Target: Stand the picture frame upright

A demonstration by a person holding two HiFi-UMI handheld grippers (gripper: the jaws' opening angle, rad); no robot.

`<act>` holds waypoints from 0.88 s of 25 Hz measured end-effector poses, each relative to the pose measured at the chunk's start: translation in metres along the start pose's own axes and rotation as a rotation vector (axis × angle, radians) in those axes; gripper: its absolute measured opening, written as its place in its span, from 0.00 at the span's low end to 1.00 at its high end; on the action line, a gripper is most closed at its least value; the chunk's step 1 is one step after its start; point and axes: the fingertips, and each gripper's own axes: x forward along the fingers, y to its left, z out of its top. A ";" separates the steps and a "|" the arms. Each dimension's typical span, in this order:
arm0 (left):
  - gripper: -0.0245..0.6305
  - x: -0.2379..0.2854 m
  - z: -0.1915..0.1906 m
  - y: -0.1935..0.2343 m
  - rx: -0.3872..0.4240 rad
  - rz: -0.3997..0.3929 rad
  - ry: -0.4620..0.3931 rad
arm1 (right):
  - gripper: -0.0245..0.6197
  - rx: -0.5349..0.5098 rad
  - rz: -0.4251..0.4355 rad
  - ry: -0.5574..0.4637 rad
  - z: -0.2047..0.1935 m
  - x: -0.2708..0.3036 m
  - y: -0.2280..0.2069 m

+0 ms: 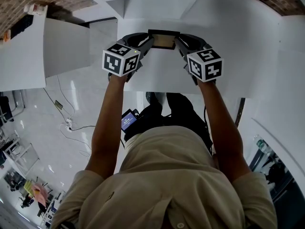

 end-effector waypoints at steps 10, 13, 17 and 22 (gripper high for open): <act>0.16 -0.008 -0.008 -0.011 0.012 0.008 -0.009 | 0.15 -0.084 -0.019 -0.006 -0.007 -0.009 0.010; 0.16 -0.009 -0.009 -0.012 0.027 0.013 0.000 | 0.15 -0.106 -0.026 -0.004 -0.007 -0.009 0.011; 0.16 -0.011 -0.012 -0.014 0.034 0.015 0.004 | 0.15 -0.135 -0.027 0.003 -0.011 -0.011 0.014; 0.16 -0.013 -0.014 -0.017 0.041 0.014 0.007 | 0.15 -0.153 -0.022 0.009 -0.014 -0.015 0.018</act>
